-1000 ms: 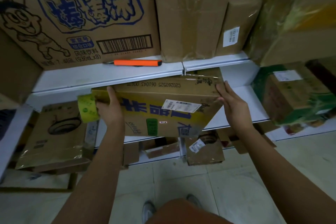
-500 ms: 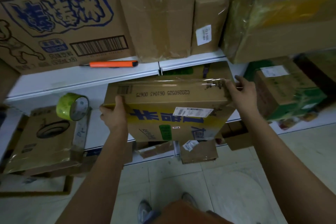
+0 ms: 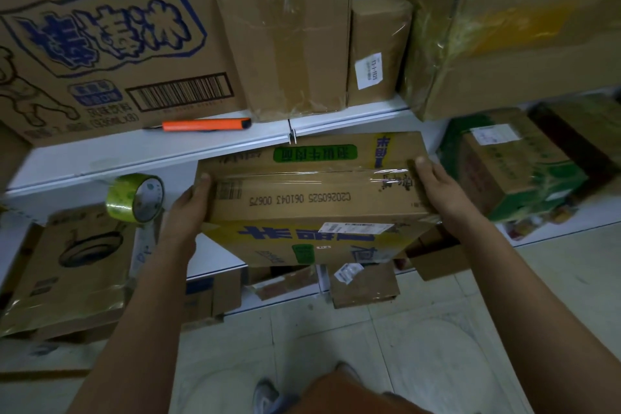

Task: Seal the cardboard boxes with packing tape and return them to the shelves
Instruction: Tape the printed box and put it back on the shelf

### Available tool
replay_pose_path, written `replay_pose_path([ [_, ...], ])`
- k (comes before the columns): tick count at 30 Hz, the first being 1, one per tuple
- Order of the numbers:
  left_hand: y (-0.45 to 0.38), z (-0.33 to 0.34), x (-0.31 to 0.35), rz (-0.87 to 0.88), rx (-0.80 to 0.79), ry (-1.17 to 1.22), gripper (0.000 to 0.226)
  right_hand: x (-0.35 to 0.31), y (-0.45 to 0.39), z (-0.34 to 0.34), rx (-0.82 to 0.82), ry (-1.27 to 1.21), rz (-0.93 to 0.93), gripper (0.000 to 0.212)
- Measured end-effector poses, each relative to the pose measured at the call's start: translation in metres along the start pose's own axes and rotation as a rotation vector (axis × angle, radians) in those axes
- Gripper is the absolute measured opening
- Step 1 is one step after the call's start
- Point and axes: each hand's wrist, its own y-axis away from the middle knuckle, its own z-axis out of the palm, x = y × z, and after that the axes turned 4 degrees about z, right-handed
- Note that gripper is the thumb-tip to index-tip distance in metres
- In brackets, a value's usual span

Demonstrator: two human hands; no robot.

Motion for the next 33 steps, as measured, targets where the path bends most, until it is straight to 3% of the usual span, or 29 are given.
replay_pose_path([
  [5,0.003,0.004,0.000,0.011,0.034,0.143,0.032,0.008,-0.005,-0.004,0.000,-0.041,0.010,0.025],
  [9,0.004,0.001,-0.001,-0.027,0.068,0.169,0.034,0.006,0.004,-0.005,-0.007,-0.071,0.005,0.024],
  [12,0.011,0.006,0.003,0.099,0.172,0.174,0.043,0.002,0.010,-0.003,0.012,-0.110,-0.013,0.028],
  [17,0.028,0.012,-0.002,0.210,0.200,0.179,0.032,0.010,0.011,-0.007,-0.029,-0.127,-0.044,0.017],
  [23,0.048,0.032,-0.028,0.207,0.095,0.326,0.038,0.026,0.014,-0.030,0.010,-0.244,-0.041,0.022],
  [27,0.048,0.050,-0.023,0.243,-0.019,0.290,0.039,0.027,0.007,-0.051,0.050,-0.192,-0.017,0.027],
  [30,0.035,0.061,-0.002,0.206,-0.060,0.250,0.029,0.020,0.000,-0.068,0.034,-0.148,0.015,0.032],
  [33,0.033,0.070,0.021,0.222,-0.120,0.143,0.016,0.011,-0.001,-0.089,0.009,-0.124,0.114,0.022],
])
